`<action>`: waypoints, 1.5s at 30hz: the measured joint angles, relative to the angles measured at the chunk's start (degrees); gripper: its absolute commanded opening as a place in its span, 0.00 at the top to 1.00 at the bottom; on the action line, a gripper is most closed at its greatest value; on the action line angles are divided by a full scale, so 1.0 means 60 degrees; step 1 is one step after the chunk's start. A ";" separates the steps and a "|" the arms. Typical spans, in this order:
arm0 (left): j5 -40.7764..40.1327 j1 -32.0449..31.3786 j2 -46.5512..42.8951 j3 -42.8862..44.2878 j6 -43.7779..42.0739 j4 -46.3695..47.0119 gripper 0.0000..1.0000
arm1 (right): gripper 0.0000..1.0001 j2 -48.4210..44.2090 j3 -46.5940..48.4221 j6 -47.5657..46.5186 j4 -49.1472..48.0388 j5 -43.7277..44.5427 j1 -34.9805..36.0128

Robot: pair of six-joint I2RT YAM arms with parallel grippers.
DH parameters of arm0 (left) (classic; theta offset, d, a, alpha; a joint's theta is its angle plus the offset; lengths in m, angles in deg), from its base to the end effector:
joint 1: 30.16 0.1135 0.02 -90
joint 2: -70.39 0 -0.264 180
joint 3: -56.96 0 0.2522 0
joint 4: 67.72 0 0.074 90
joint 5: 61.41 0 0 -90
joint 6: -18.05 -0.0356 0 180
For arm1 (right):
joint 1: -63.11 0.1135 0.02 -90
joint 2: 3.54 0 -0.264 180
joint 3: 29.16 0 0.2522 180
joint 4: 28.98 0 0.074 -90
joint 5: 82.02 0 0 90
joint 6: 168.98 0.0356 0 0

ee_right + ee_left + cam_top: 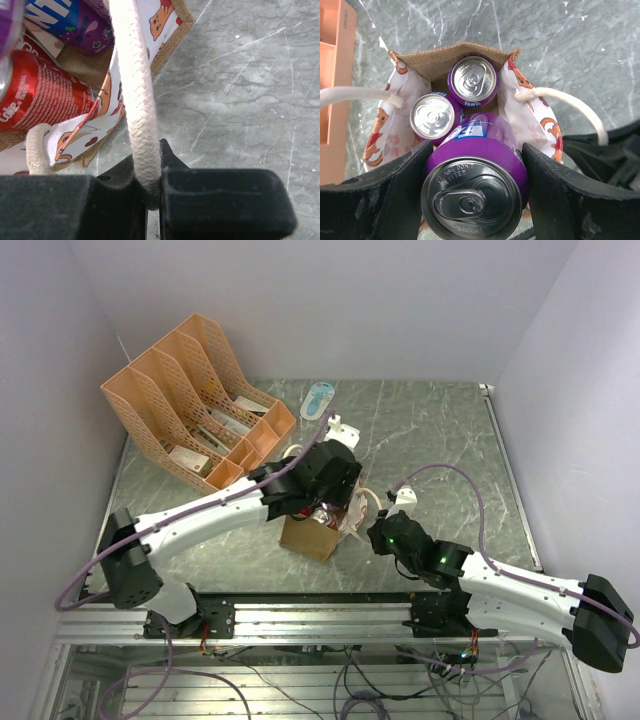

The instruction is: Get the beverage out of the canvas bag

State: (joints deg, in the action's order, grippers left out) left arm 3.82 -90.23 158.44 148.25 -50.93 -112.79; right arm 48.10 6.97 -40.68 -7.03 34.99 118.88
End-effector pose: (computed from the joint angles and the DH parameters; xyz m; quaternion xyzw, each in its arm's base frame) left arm 0.1836 -0.2890 0.3207 0.2155 0.8697 -0.1103 0.4302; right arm 0.1164 0.1423 0.1888 -0.0303 0.8775 0.1722 0.4466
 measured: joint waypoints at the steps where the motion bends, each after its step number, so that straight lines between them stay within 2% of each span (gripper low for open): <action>1: 0.0051 0.0000 -0.0233 0.0000 -0.0033 -0.0098 0.93 | 0.96 0.0000 0.0004 0.0000 0.0000 0.0000 0.0000; 12: 0.0066 -0.0004 -0.3049 -0.0397 -0.0211 -0.1581 0.93 | 0.96 0.0142 0.0004 0.0000 -0.0015 -0.0004 0.0000; 20: -0.1614 0.0000 -0.5136 -0.1563 0.0455 -0.2929 0.93 | 0.96 0.0200 0.0018 0.0000 -0.0029 -0.0004 0.0000; 25: -0.3151 0.0000 -0.6149 -0.3508 0.1636 -0.3300 0.93 | 0.96 0.0306 0.0022 0.0000 -0.0036 -0.0004 0.0000; 29: -0.3574 0.0047 -0.6295 -0.4819 0.2302 -0.3260 0.93 | 0.96 0.0372 0.0069 0.0000 -0.0033 -0.0004 0.0000; 35: -0.3891 0.0652 -0.5581 -0.5147 0.3530 -0.2983 0.93 | 0.96 0.0430 0.0076 0.0000 -0.0036 -0.0004 0.0000; 39: -0.3989 0.1723 -0.5009 -0.5563 0.4444 -0.2503 0.93 | 0.96 0.0437 0.0091 0.0000 -0.0033 -0.0004 0.0000; 45: -0.3381 0.3636 -0.5034 -0.6513 0.4838 -0.1661 0.93 | 0.96 0.0437 0.0091 0.0000 -0.0033 -0.0007 0.0000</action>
State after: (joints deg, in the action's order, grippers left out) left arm -16.47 -68.42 128.23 109.17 -21.90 -122.76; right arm 50.72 7.52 -40.68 -7.23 34.94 118.88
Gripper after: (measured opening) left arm 0.764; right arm 0.063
